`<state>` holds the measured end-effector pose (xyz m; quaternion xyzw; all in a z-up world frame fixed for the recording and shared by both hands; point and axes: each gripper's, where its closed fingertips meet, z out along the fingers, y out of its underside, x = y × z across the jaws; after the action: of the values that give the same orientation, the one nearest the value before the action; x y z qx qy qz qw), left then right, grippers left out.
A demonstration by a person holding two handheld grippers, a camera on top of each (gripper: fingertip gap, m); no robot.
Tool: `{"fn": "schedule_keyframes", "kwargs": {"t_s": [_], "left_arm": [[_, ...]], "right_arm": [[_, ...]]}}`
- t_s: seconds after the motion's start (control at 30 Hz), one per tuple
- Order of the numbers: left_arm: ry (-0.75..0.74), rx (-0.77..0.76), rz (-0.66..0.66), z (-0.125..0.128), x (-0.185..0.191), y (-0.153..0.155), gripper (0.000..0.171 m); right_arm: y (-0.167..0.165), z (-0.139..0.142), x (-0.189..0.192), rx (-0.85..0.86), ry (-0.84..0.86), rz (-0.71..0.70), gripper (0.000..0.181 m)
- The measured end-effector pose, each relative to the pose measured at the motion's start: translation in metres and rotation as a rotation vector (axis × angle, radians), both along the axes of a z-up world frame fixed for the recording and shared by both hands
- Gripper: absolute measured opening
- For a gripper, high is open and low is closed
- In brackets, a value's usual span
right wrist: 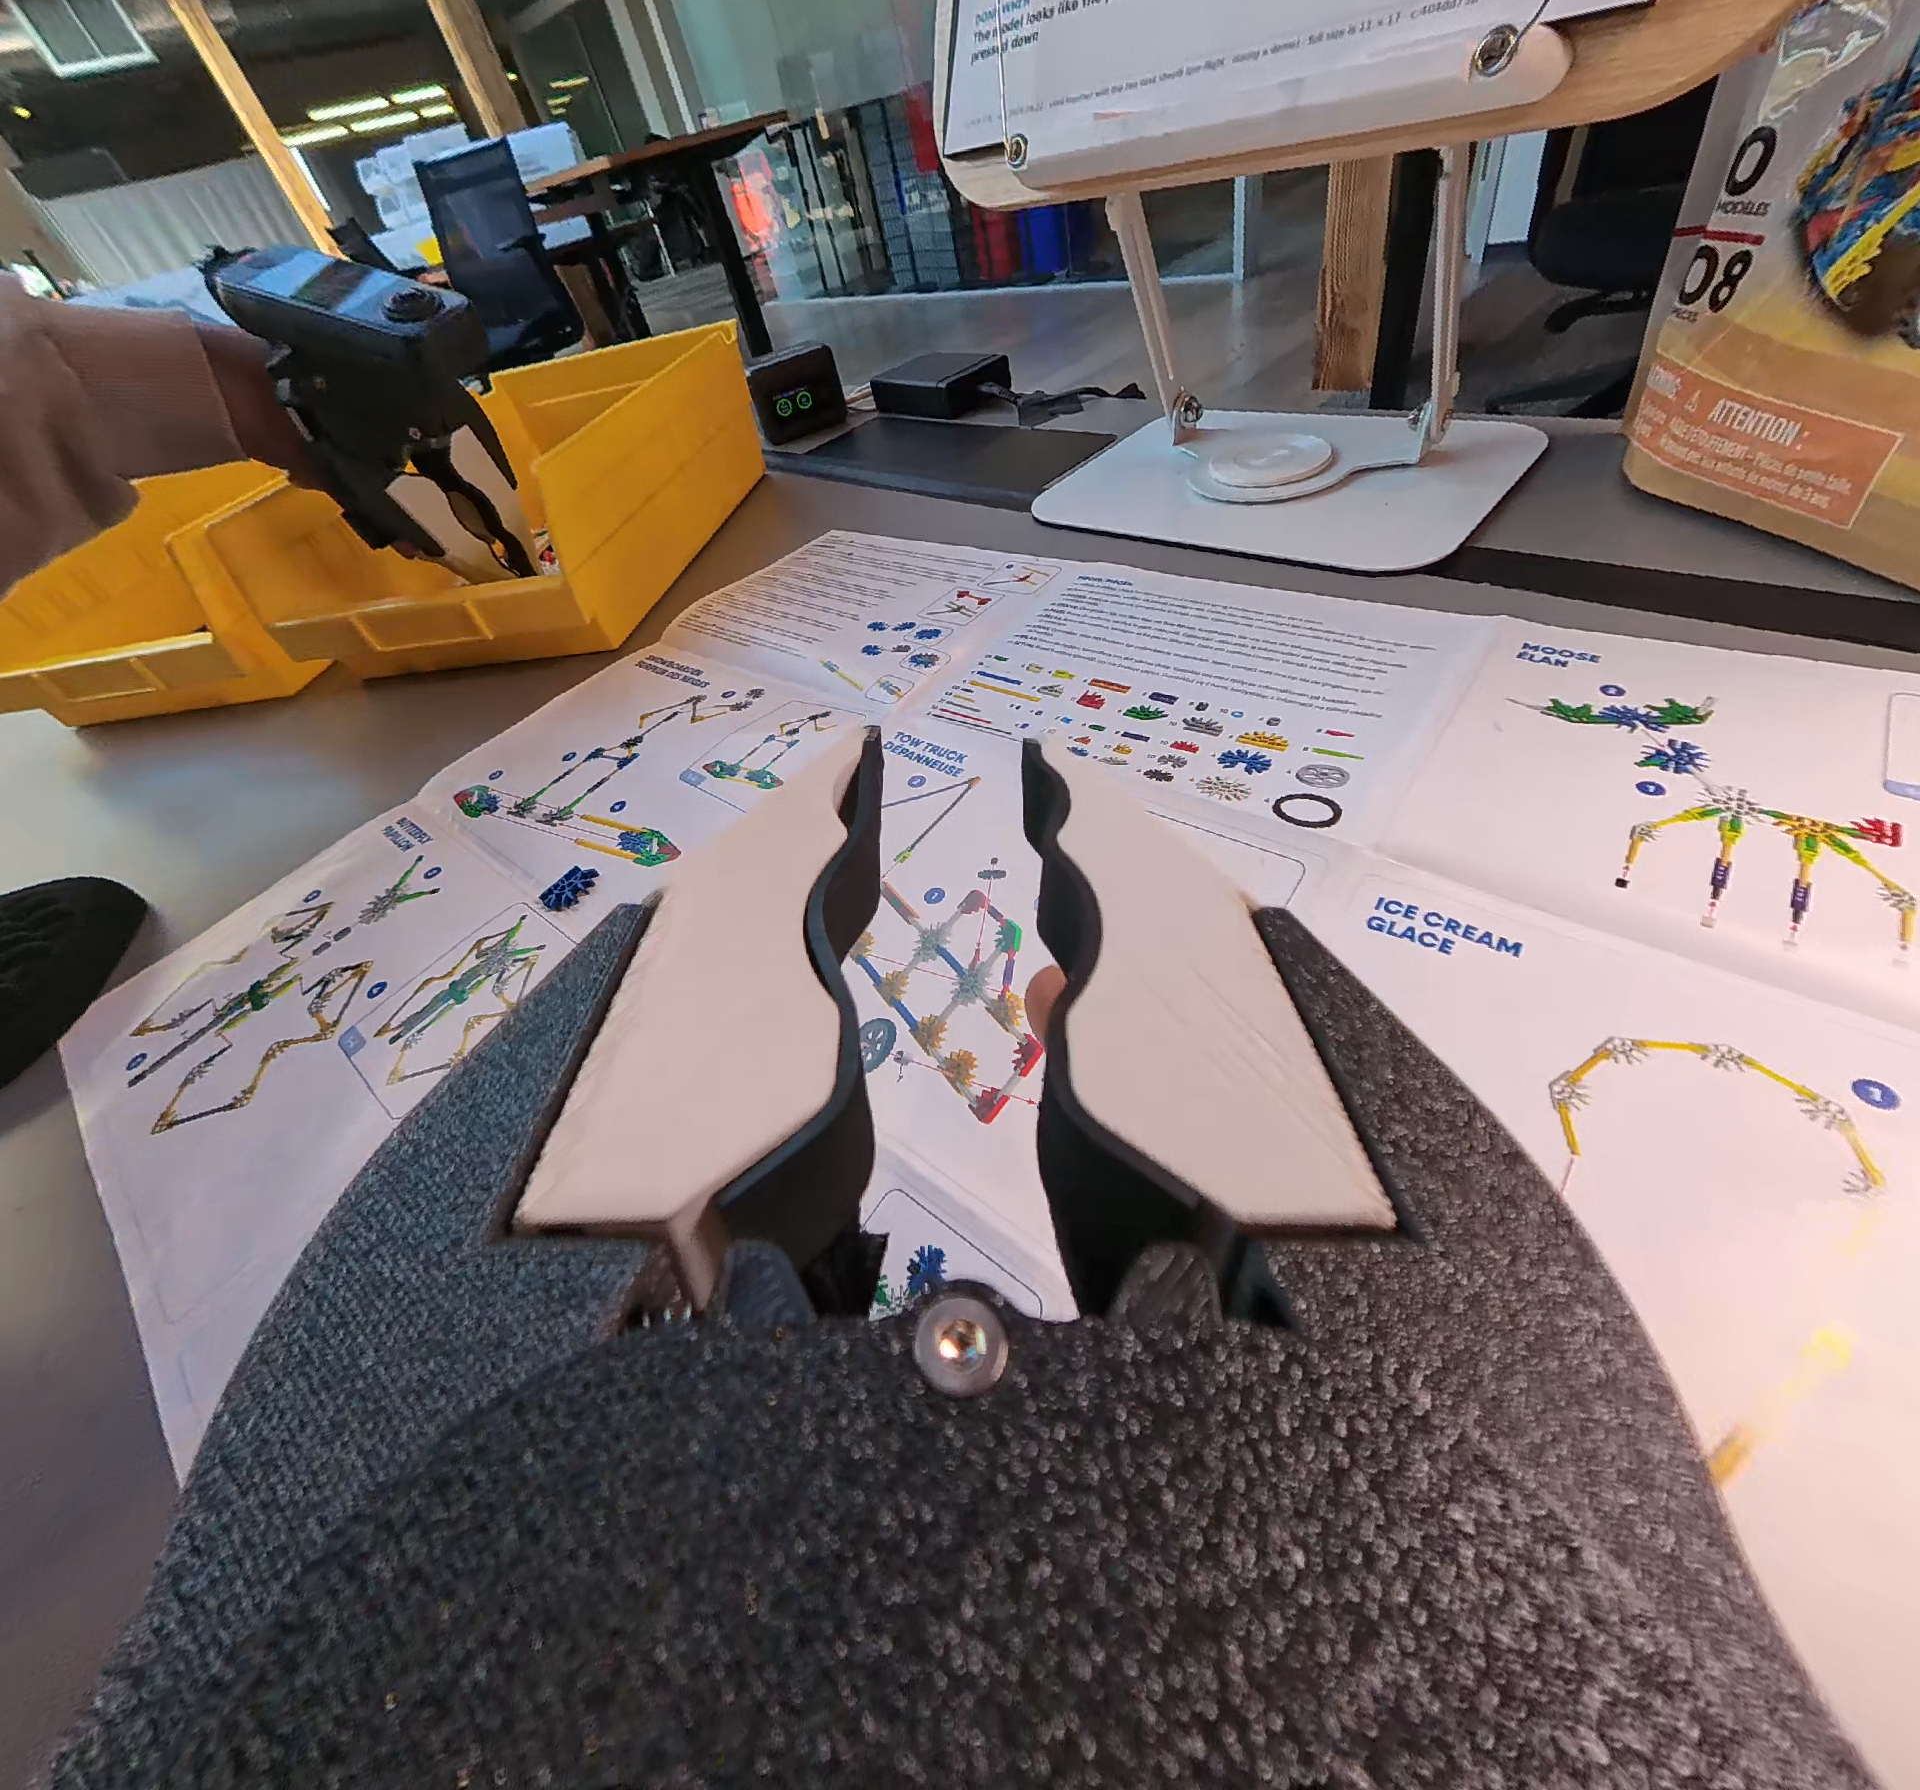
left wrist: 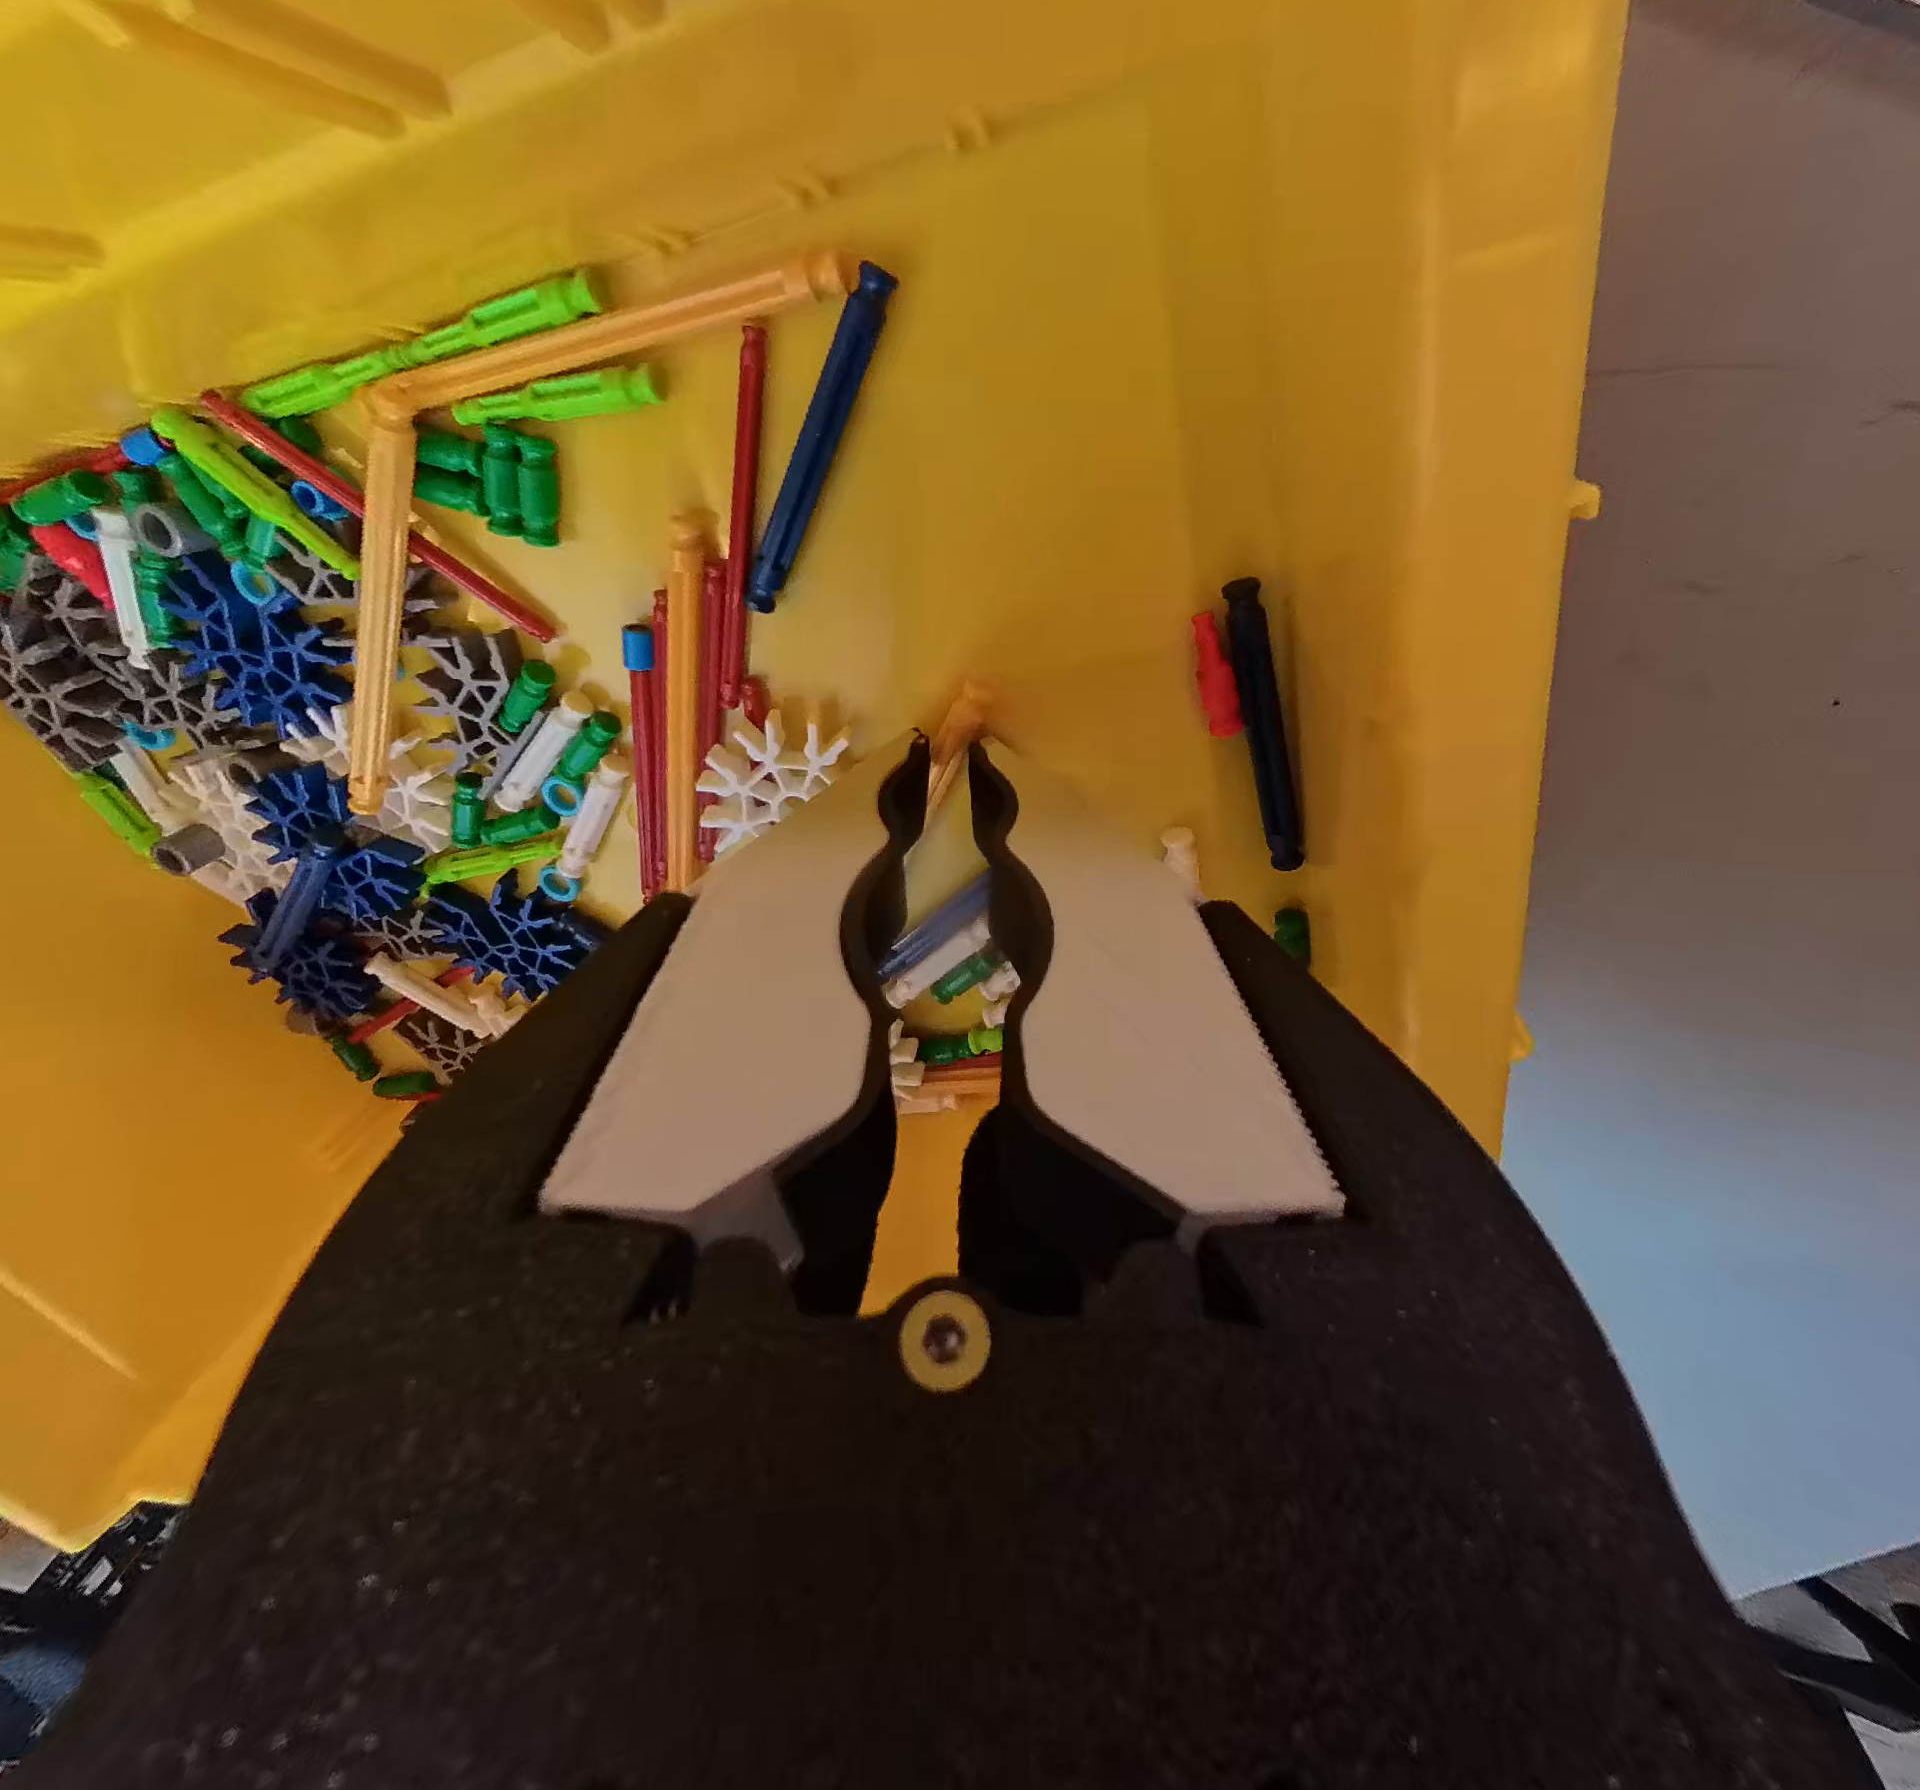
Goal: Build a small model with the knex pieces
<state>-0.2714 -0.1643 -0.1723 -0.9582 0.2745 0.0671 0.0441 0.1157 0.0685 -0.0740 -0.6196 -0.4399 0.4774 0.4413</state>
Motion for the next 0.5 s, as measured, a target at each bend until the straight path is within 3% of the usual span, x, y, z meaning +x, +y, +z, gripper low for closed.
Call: {"fn": "schedule_keyframes", "kwargs": {"t_s": [0.2,0.5], "left_arm": [[0.027,0.041,-0.026,0.004,0.000,0.003,0.005],[-0.032,0.204,-0.002,0.050,0.013,0.006,0.004]], "right_arm": [[0.002,0.000,0.001,0.008,-0.001,-0.008,0.025],[0.005,-0.002,0.001,-0.013,-0.001,-0.012,0.025]]}}
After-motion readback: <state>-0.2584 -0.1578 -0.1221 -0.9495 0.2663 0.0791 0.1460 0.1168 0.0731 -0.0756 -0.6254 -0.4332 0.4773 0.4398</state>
